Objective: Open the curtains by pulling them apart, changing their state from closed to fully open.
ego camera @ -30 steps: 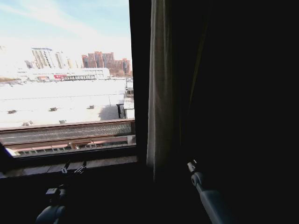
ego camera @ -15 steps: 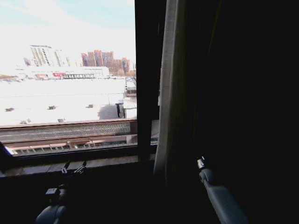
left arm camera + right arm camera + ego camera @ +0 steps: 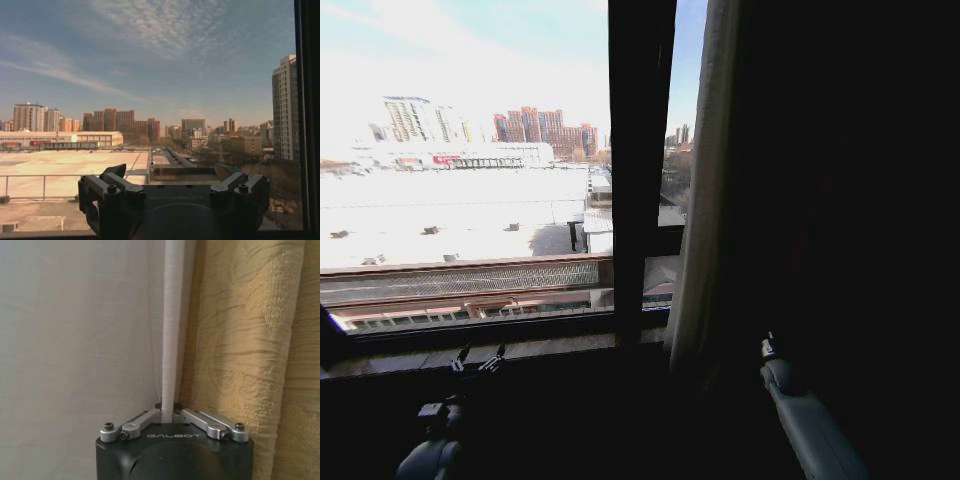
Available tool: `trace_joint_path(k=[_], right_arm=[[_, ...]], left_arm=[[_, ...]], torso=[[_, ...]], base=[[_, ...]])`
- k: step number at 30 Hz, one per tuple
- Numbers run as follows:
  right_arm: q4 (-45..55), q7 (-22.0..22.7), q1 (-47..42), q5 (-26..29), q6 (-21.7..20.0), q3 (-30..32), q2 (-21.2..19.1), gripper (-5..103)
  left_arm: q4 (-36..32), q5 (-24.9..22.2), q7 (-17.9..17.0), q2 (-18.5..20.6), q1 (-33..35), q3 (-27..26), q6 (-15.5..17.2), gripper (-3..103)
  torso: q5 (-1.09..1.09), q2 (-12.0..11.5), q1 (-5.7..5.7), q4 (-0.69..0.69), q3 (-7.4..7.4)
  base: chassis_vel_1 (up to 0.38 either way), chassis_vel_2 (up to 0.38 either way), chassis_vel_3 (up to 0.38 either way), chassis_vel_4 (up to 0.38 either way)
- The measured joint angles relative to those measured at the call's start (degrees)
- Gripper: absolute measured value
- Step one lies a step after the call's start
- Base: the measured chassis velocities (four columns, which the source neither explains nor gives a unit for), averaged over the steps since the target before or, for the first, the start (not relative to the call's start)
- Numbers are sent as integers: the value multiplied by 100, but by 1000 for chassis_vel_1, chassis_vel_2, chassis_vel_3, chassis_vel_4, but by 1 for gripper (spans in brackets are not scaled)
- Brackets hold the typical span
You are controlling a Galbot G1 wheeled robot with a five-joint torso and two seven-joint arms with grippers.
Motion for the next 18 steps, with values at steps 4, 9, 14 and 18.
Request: trace_joint_path(k=[4, 9, 14, 18], right_arm=[[495, -575, -317, 537, -20, -108, -4, 3], [1227, -851, -827, 1081, -168, -201, 1, 24], [1632, -728, -1250, 1184, -171, -246, 67, 41], [1893, -741, -1613, 1174, -109, -216, 98, 51]], left_arm=[[0, 0, 0, 0, 0, 0, 0, 99], [0, 0, 2, 0, 0, 1, 0, 99], [0, 0, 2, 0, 0, 1, 0, 99], [0, 0, 2, 0, 0, 0, 0, 99]], torso=[[3, -1, 0, 0, 1], [0, 0, 0, 0, 0], [1, 0, 0, 1, 0], [0, 0, 0, -1, 0]], base=[[0, 0, 0, 0], [0, 0, 0, 0], [0, 0, 0, 0], [0, 0, 0, 0]])
